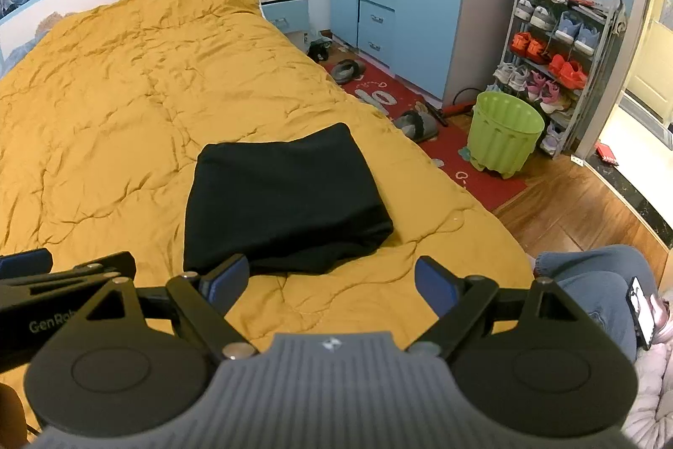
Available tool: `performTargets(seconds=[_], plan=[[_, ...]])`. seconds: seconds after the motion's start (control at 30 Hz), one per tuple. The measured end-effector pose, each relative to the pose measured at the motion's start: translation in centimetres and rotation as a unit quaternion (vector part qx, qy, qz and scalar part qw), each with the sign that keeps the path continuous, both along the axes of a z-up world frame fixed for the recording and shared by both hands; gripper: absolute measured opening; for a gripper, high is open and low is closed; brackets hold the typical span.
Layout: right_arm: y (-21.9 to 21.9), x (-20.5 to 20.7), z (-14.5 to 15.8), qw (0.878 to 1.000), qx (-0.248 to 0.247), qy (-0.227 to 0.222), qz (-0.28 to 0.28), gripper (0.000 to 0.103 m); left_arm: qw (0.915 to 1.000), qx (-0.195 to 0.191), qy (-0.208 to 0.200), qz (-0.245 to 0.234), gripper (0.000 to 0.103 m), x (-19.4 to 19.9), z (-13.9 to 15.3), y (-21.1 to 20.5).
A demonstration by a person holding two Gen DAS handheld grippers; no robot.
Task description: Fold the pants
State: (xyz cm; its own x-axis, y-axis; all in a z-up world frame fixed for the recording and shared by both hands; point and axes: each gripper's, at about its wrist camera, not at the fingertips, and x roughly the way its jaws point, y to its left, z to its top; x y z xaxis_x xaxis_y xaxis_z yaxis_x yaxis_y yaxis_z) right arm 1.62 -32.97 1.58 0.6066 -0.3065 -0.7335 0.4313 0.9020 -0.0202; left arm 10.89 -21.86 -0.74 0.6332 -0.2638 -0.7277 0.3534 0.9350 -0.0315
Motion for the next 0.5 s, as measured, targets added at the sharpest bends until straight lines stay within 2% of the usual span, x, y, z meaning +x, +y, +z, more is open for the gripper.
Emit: performTargets(seconds=[0.5], plan=[[0.38, -0.14, -0.30, 1.000, -0.003, 0.004, -0.003, 0.082, 1.0000, 0.001, 0.001, 0.002, 0.094, 0.11, -0.16, 0.25]])
